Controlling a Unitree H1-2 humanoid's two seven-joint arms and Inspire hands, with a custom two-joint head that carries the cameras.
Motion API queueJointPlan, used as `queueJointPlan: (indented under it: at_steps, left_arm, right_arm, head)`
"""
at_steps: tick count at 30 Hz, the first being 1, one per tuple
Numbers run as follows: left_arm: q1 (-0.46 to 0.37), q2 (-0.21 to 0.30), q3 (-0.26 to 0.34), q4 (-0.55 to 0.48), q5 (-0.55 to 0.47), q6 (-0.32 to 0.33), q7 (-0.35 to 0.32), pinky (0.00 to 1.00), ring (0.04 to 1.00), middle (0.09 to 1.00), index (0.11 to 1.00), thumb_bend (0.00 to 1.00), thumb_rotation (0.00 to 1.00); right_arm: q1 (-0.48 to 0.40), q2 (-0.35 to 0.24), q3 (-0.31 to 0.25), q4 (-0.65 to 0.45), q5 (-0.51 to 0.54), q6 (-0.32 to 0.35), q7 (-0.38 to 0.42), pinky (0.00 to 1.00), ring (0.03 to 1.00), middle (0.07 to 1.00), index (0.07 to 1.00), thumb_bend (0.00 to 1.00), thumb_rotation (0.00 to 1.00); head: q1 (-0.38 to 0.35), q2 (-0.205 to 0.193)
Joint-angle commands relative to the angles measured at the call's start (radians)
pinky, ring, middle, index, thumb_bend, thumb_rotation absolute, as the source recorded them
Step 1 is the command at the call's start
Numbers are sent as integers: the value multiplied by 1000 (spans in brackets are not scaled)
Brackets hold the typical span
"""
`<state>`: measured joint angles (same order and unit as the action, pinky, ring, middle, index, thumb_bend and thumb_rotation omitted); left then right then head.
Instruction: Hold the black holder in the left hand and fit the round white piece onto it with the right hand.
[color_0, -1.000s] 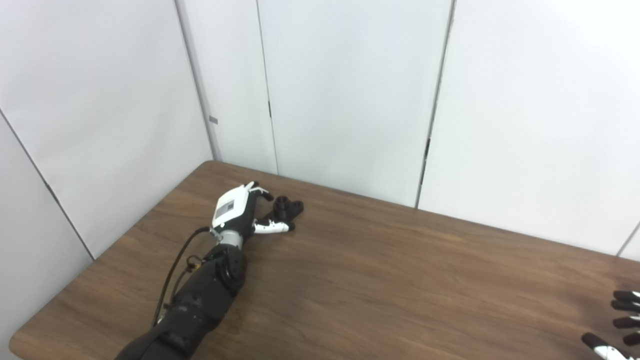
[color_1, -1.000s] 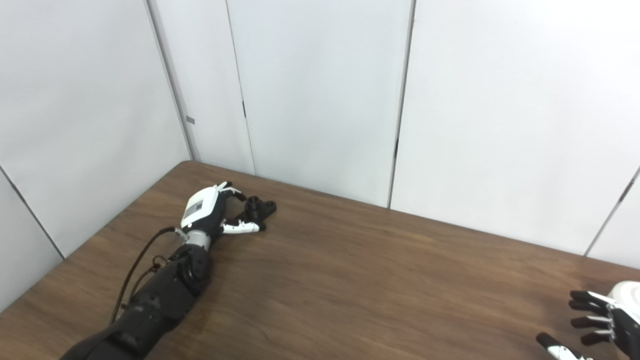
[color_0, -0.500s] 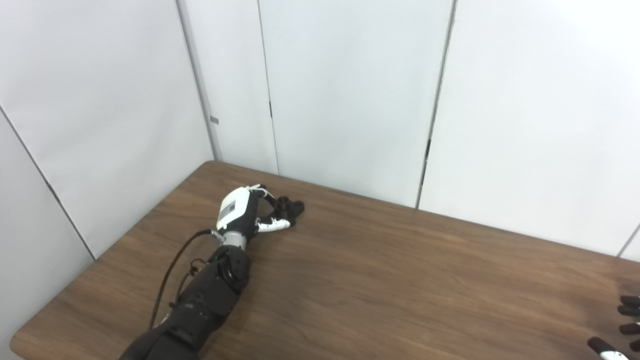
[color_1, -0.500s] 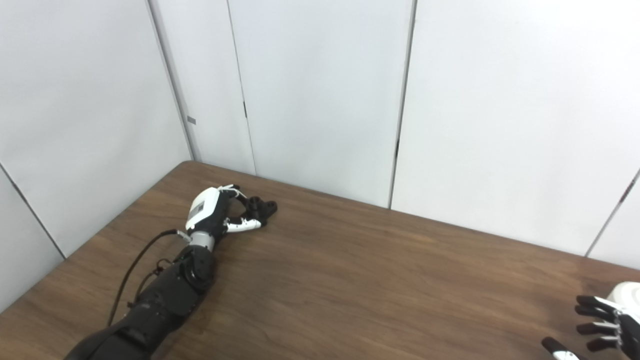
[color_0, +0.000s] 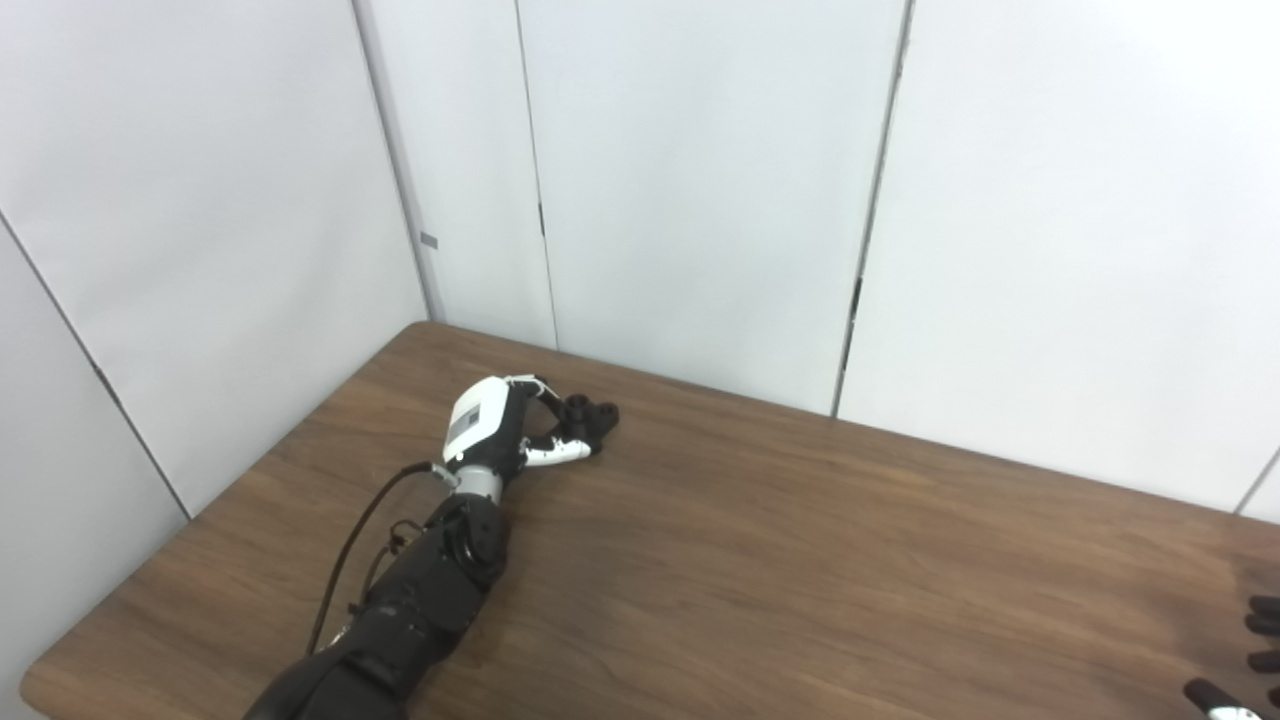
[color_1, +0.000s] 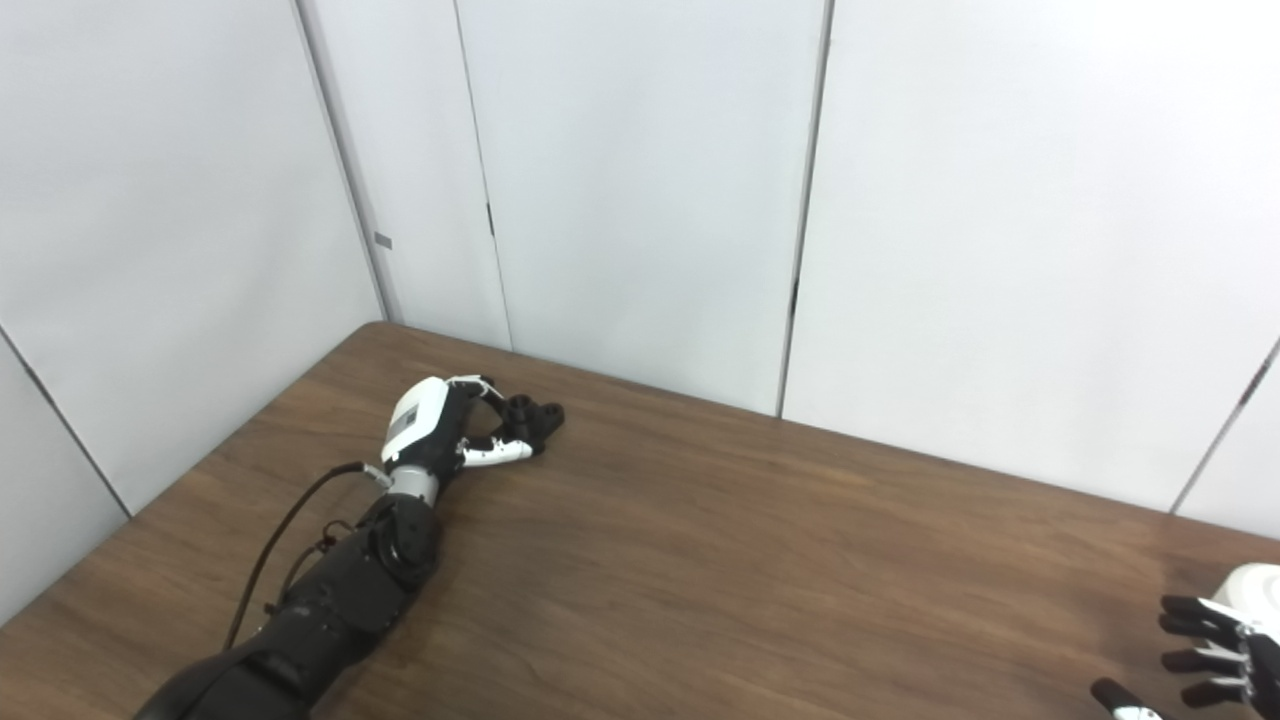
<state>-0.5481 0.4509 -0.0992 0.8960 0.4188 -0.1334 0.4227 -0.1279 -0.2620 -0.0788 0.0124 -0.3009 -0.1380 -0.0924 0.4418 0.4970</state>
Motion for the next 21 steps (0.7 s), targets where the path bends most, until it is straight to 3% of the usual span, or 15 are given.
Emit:
queueJointPlan:
  at_steps: [1,4,9,12,17,21]
  left_arm:
    - [4,0,-17,-11,5,-14,-24,841,899,830,478,524,72]
    - [15,-8,-16,-22,-13,-48,-38,818,894,825,478,525,68]
    - [66,-27,-43,-149,-14,-67,-108,851,917,854,478,526,61]
    - [87,-34,-70,-209,-18,-89,-169,866,933,872,479,525,59]
    - [114,-34,-134,-292,-39,-153,-325,926,990,899,482,524,69]
    - [127,-49,-184,-352,-21,-168,-394,933,1000,910,483,523,75]
  right_arm:
    - [-36,-15,-12,-25,11,-17,-7,445,577,671,681,601,251]
    - [-39,-13,-11,-26,6,-17,-9,446,578,670,682,595,244]
    - [-47,-12,-12,-21,6,-26,-14,439,568,664,678,592,222]
    - [-51,-9,-11,-19,8,-32,-15,434,567,663,676,590,220]
    - [-54,0,-8,-38,7,-16,-12,438,571,667,681,579,160]
    - [-55,6,-5,-55,-4,4,-12,448,571,671,683,586,100]
  head:
    - [-4,0]
    - [-13,2]
    - [-30,6]
    - [-50,10]
    - [-90,20]
    - [-129,32]
